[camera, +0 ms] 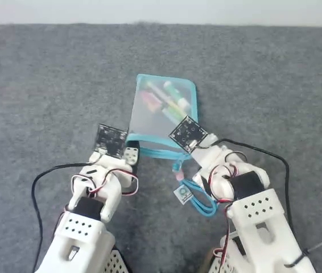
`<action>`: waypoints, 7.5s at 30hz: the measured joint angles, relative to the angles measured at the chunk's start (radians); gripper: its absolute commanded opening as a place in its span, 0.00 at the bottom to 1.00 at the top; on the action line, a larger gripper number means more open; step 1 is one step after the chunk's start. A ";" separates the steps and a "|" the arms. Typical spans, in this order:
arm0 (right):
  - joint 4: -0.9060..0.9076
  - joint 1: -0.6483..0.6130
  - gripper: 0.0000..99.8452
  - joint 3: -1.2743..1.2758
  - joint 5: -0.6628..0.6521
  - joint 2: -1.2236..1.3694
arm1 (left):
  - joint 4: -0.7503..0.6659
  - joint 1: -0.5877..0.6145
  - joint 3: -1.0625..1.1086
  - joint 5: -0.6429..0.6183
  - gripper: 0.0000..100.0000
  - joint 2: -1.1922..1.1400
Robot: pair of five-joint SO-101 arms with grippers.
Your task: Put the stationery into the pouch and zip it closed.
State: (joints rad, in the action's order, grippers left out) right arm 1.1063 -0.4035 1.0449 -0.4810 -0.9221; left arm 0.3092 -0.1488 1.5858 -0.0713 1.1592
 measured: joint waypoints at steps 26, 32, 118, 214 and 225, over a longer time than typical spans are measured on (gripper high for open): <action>-0.345 -0.160 0.25 0.255 0.149 -0.011 | 0.000 0.063 0.000 -0.049 0.01 0.000; -0.351 -0.255 0.25 0.255 0.149 -0.011 | 0.000 0.063 0.000 -0.049 0.01 0.000; -0.750 -0.333 0.15 0.149 0.362 0.296 | -0.028 0.164 0.002 -0.203 0.01 0.000; -0.439 -0.222 0.01 -0.041 0.292 0.241 | -0.020 0.144 -0.025 -0.226 0.01 0.002; -0.124 -0.276 0.01 -0.301 0.149 0.176 | -0.020 -0.005 -0.025 -0.129 0.01 0.002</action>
State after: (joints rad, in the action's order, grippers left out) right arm 0.9820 -0.6797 0.7442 -0.3322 -0.7457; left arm 0.2892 -0.1534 1.5612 -0.2002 1.1607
